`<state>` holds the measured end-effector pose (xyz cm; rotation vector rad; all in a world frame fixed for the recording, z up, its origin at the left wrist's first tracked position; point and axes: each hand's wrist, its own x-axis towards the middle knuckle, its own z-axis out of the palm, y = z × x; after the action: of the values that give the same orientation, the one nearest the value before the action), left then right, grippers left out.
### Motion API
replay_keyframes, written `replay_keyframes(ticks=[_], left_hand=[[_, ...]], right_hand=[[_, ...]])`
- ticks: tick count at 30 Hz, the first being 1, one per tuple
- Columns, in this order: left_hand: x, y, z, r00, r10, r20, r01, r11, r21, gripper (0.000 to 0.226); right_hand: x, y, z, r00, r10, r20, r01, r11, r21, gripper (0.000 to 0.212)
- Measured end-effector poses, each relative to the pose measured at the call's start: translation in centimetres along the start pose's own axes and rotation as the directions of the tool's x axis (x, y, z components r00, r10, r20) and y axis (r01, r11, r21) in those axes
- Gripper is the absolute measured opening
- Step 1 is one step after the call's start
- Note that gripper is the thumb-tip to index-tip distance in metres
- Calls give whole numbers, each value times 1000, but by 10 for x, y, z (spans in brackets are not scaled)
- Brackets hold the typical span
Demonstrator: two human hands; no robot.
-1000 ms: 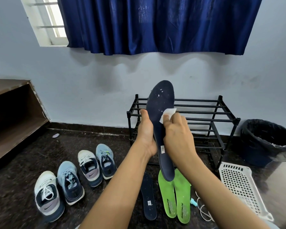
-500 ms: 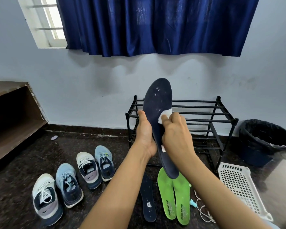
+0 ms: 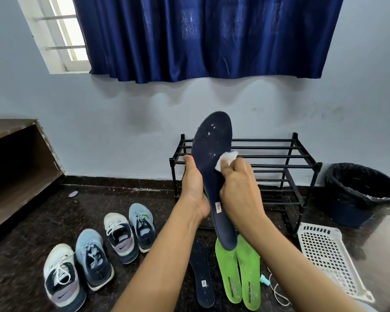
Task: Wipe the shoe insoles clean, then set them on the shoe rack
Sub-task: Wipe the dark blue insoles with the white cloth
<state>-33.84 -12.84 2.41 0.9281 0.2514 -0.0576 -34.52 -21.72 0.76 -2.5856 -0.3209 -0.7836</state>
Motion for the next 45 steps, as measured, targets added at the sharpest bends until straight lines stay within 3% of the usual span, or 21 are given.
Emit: replay_keyframes(ticks=[3,7,11,17,23,27,32,37,42,45], left_hand=[[3,3,-3,1000,21,-22,-21,1000,2,68],[-1,-1,2,999,12,34,-13,1000,16,67],[-1,3,1,993,17,119,-16,1000,-3,68],[-3,20,-7,978,95,184,-89,995,-43,76],[-6,14,-4,983,78,168,-73,997,-34,86],[-5,4,2,985,83,151,-79,996,-33,86],[-3,4,2,987,83,141,-67,991,-114,91],[-6,-2,4,986,79,149,-72,996,-49,85],[-6,1,4,990,39,134,-32,998,-54,88],[-8,-3,6,988,38,149,-31,998,-49,88]], right_hand=[[-16,-12,1,999,-21,42,21,1000,2,30],[7,-1,2,998,0,-65,-3,999,-37,38],[4,1,-1,999,-30,-40,32,998,48,47],[-3,6,-7,994,-90,-54,100,969,228,32],[-5,1,-7,995,92,-45,-65,906,419,22],[3,2,-6,978,177,-111,-116,902,416,12],[3,-10,-6,991,98,-90,-42,872,487,16],[15,-1,-11,977,173,-122,-89,858,506,16],[4,-7,-8,985,170,-7,-129,773,622,25],[13,-2,-11,982,173,-80,-88,783,615,30]])
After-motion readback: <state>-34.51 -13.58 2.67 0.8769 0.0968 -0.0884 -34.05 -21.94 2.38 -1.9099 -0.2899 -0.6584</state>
